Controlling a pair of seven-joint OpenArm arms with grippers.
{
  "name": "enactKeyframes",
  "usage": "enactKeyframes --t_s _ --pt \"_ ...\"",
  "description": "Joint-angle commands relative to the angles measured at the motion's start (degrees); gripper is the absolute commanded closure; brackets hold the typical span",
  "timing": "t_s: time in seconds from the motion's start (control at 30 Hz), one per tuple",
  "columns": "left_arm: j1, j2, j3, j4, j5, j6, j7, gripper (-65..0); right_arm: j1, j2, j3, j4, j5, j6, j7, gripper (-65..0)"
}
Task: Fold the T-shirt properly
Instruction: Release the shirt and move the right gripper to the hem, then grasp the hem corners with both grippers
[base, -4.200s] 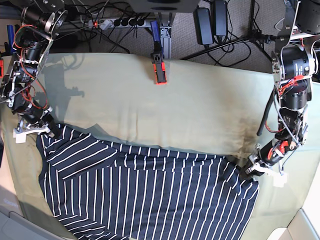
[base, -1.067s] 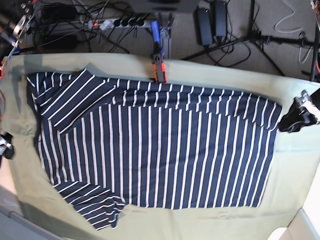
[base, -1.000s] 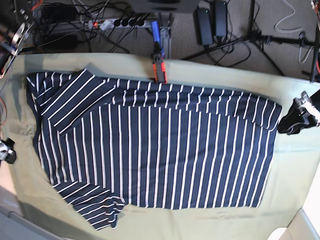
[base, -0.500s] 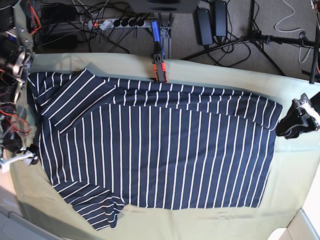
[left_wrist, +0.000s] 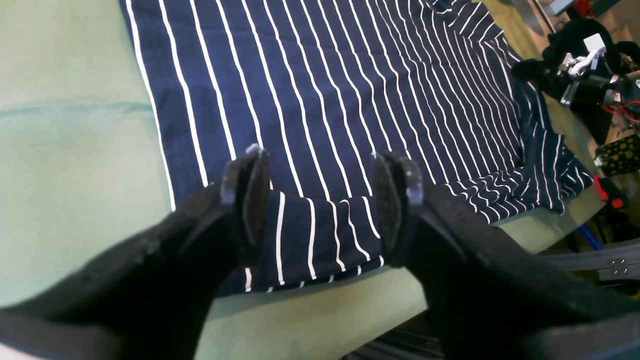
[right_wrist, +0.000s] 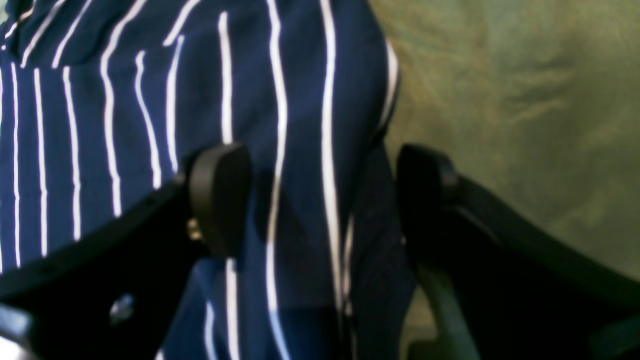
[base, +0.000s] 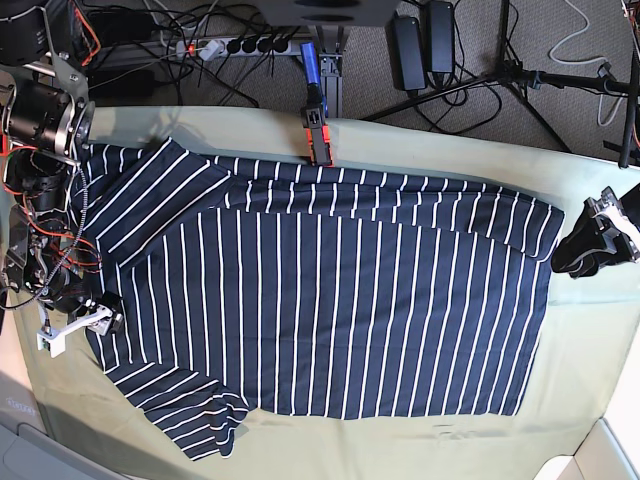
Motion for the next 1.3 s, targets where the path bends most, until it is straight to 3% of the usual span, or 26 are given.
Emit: enactKeyframes --t_s 0.0,0.27,0.47,0.67,0.9,1.07,1.27 --pt "-0.46 -1.29 -0.5 0.87 -1.18 -0.95 -0.87 -36.3 2.34 0.83 -0.02 1.16 0.7 -0.02 0.96 -44.4" --pt "-0.48 -1.29 -0.5 0.87 -0.66 -0.95 -1.9 -36.3 3.43 0.79 -0.02 1.51 1.53 0.72 0.92 -44.4" --pt "-0.5 -1.27 -0.5 0.81 7.15 -0.95 -8.61 -36.3 3.41 0.83 -0.02 1.51 0.63 0.9 0.68 -44.3" --pt "-0.9 -1.27 -0.48 0.13 10.86 -0.95 -10.6 -36.3 3.26 1.11 -0.02 1.51 -0.04 0.83 0.72 -44.3" --pt "-8.98 -0.5 2.27 -6.95 14.75 -0.95 -11.41 -36.3 2.97 0.92 -0.02 1.51 -0.07 0.85 0.52 -43.5" --pt "-19.74 -0.48 10.45 -17.09 19.17 -0.95 -14.27 -36.3 2.95 0.96 -0.02 1.51 -0.22 0.85 0.46 -17.7" --pt "-32.33 0.26 17.94 -33.16 23.39 -0.95 -19.21 -36.3 2.8 0.98 -0.02 1.51 -0.22 0.85 0.46 0.0"
